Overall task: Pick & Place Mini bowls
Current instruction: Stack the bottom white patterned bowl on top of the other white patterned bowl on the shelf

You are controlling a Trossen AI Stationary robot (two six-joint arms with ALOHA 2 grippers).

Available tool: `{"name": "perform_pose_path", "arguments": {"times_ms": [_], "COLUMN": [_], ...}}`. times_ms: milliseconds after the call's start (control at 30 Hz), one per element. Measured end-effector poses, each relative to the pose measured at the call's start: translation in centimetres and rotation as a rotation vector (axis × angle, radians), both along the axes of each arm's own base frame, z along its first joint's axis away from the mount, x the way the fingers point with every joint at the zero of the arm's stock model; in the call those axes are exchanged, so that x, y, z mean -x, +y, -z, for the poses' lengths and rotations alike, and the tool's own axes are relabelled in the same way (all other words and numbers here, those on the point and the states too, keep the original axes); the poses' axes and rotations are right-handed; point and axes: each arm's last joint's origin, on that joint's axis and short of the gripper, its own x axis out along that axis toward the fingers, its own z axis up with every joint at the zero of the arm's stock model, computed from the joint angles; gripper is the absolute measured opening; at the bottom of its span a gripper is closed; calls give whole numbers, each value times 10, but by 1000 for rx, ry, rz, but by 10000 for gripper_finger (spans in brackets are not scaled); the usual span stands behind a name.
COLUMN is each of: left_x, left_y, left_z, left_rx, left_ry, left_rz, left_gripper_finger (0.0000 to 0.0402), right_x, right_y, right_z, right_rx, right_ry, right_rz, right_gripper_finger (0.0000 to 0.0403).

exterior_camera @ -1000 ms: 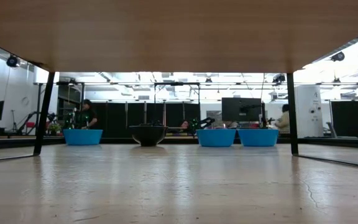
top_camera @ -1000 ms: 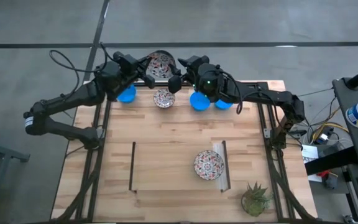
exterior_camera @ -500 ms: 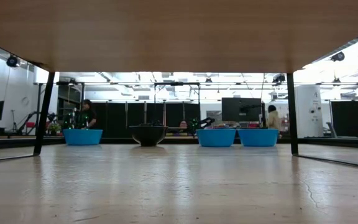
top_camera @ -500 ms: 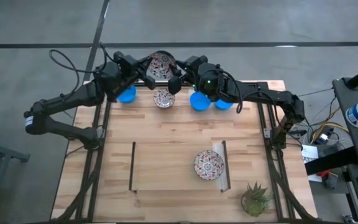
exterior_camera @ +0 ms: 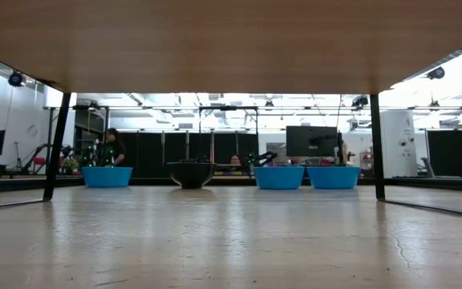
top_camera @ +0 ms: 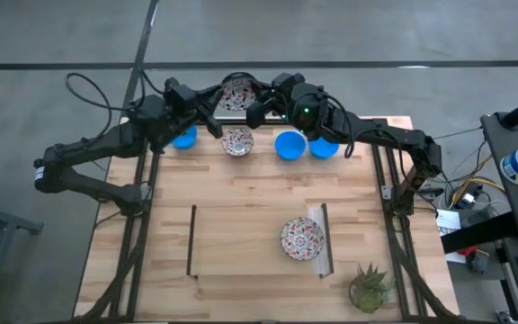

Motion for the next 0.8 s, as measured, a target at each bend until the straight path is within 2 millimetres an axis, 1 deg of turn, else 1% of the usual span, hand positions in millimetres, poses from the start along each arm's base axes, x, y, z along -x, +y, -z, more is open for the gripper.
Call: {"name": "perform_pose_path", "arguments": {"times_ms": [133,267,367,600,800], "left_x": [2,2,8,18,21], "left_y": [-3,-4,-7,-15,-19], "left_z": [-8,-12,-16,-23,-25], "left_rx": [-7,1,-6,-15,-1], "left_ry": [-35,-58,-79,-122,-154], "left_rz": [105,127,149,205,322], "left_gripper_finger": [104,132,146,153,154], "right_x": [2,4,6,19,29], "right_y": [-1,-2,-3,-12,-20], "right_z": [-10,-19,-26,-43,-52], "right_rx": [27,43,69,54,37], "right_ry": [-5,-15,-8,49,79], "right_rz": [-21,-57,-64,-79,-60], "right_gripper_finger": [15,14,13,13,12]}}
